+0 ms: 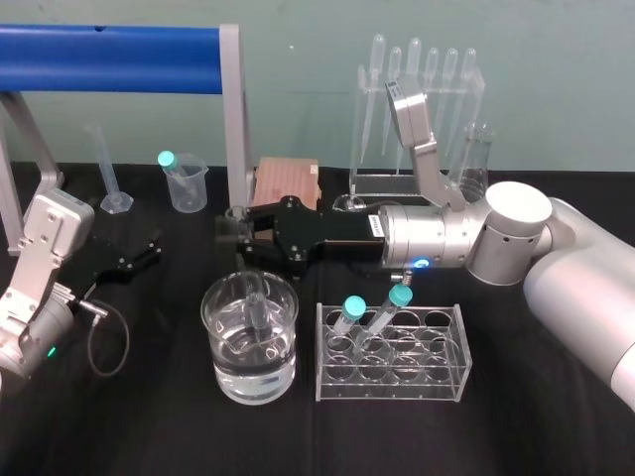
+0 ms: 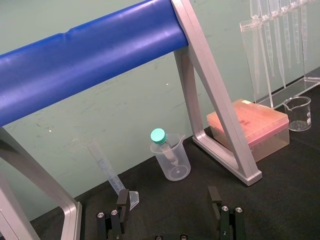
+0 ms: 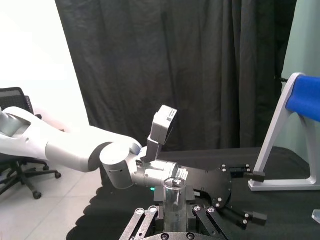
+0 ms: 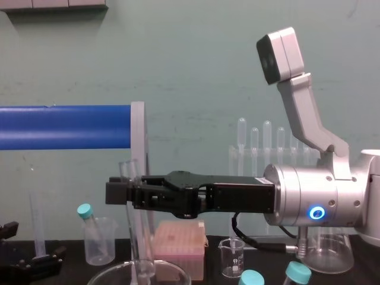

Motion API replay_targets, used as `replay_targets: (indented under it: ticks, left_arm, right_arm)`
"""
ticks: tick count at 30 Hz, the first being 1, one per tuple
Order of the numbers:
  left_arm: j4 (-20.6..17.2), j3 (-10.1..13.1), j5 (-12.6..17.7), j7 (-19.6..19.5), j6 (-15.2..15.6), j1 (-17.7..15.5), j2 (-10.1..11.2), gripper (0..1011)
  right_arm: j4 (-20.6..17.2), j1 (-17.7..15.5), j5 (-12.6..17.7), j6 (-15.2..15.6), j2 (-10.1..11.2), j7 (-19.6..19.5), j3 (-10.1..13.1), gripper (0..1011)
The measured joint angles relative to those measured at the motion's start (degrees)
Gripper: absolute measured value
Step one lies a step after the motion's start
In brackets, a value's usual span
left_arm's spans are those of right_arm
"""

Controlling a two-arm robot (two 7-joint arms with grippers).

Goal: Hold the test tube with one hand and immerse one end into the beaker, then return it to the test tube rack.

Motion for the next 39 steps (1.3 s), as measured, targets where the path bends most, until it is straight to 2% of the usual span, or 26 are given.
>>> replay_targets:
  ticks: [39]
  left_arm:
    - [0.0, 0.0, 0.0, 0.0, 0.0, 0.0, 0.0, 1000]
  right_arm:
    - [0.2, -0.2, -0.2, 0.1, 0.0, 0.2, 0.2, 242]
